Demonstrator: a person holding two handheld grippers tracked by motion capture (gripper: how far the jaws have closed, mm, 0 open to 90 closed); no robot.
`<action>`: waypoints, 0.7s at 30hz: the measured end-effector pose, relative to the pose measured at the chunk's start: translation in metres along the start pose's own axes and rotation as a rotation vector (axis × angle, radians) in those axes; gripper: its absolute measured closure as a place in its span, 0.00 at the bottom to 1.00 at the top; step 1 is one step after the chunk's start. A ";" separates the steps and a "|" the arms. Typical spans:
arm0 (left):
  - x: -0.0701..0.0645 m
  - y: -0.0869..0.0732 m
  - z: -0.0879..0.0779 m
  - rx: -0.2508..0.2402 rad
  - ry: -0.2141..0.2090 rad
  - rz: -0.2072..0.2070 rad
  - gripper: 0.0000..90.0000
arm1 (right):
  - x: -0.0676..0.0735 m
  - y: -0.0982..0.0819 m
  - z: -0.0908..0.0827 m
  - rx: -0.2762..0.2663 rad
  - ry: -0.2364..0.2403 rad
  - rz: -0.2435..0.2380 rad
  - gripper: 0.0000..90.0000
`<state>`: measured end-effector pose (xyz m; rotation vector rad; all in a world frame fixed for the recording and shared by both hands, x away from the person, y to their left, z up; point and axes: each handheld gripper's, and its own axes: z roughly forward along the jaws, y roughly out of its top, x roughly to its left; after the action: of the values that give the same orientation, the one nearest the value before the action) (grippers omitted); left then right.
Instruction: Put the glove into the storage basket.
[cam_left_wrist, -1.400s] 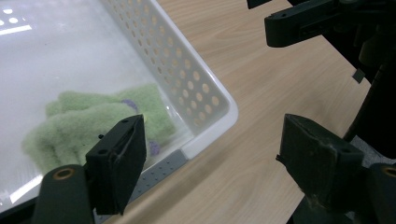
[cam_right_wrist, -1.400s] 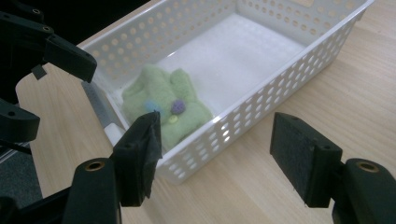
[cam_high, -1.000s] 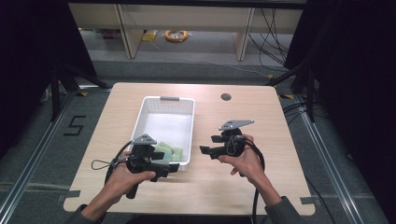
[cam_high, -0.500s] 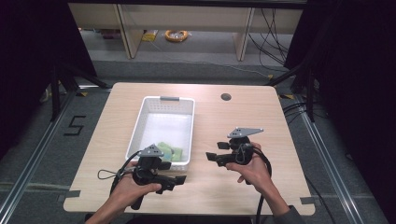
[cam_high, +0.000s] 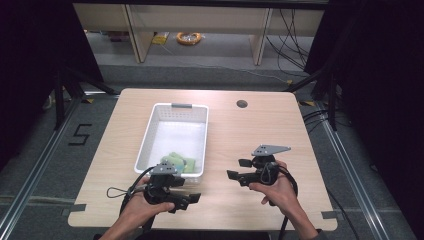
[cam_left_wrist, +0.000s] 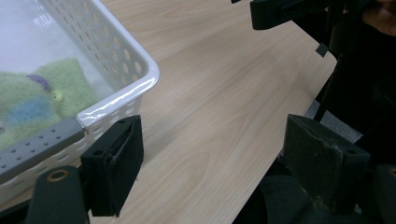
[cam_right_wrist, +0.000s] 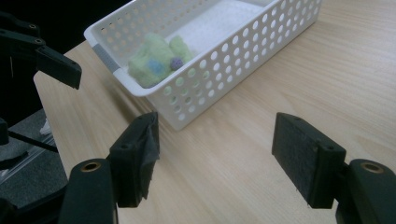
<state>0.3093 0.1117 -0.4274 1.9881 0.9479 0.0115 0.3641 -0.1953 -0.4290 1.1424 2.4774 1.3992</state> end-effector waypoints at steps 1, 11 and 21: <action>-0.001 -0.001 0.000 0.002 0.012 0.003 0.22 | 0.000 -0.001 -0.001 -0.004 0.007 0.004 0.36; -0.005 -0.010 0.007 -0.009 0.021 0.028 0.22 | 0.001 -0.016 -0.007 -0.009 0.018 0.009 0.34; -0.010 -0.019 0.013 -0.012 0.017 0.048 0.23 | 0.002 -0.029 -0.010 -0.017 0.034 0.014 0.34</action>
<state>0.2954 0.1020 -0.4453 2.0021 0.9093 0.0607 0.3425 -0.2103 -0.4447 1.1439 2.4800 1.4521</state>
